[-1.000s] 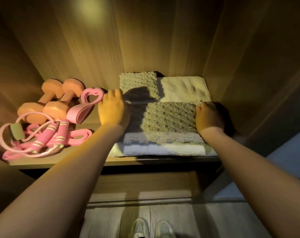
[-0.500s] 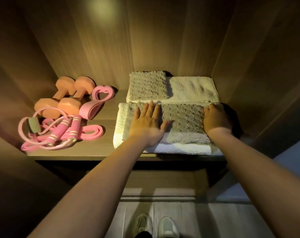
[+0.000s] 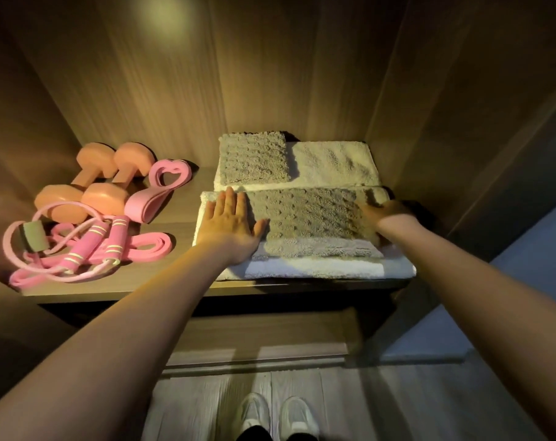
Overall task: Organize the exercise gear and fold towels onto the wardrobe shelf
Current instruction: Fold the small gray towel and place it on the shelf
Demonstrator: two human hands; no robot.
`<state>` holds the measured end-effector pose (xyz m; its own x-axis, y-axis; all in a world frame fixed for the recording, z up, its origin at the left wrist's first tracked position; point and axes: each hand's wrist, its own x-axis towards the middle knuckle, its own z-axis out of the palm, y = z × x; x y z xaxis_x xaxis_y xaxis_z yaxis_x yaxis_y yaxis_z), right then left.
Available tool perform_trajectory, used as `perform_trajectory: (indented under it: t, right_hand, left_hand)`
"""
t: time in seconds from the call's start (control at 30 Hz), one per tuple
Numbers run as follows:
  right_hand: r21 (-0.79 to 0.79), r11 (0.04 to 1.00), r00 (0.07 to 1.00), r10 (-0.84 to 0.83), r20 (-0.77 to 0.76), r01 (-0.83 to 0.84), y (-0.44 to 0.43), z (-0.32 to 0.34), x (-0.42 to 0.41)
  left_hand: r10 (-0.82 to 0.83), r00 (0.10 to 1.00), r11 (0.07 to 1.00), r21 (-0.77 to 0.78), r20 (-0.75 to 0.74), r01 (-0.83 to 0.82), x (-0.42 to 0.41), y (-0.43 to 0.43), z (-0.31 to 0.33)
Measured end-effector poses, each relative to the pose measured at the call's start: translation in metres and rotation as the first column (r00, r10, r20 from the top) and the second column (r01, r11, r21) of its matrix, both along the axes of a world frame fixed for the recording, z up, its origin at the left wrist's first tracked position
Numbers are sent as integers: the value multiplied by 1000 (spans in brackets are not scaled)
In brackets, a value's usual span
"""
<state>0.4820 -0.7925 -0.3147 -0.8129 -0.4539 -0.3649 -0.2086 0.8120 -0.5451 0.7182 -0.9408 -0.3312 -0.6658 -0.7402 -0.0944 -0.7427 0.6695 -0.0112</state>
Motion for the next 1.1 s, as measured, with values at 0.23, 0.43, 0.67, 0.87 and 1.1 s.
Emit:
perform_trajectory:
  t: [0.23,0.43,0.67,0.87,1.1]
  right_hand:
    - [-206,969,953,-75,292,140,20,13,1]
    - [-286,948,937,-34,347,140,23,18,1]
    - [-500,848,821,154,549,175,12,59,25]
    - [-550,833,785,372,496,-48,-17,78,83]
    - [-570,812,881,356,312,-126,-32,70,108]
  left_hand:
    - [-304,935,953,-51,-181,300,-63,65,19]
    - [-344,937,939,-40,-52,343,-79,71,-7]
    - [112,694,901,367,-711,230,-50,63,24]
    - [832,429,87,846,-353,526,-36,51,59]
    - [881,355,214,933,-313,291,2,16,58]
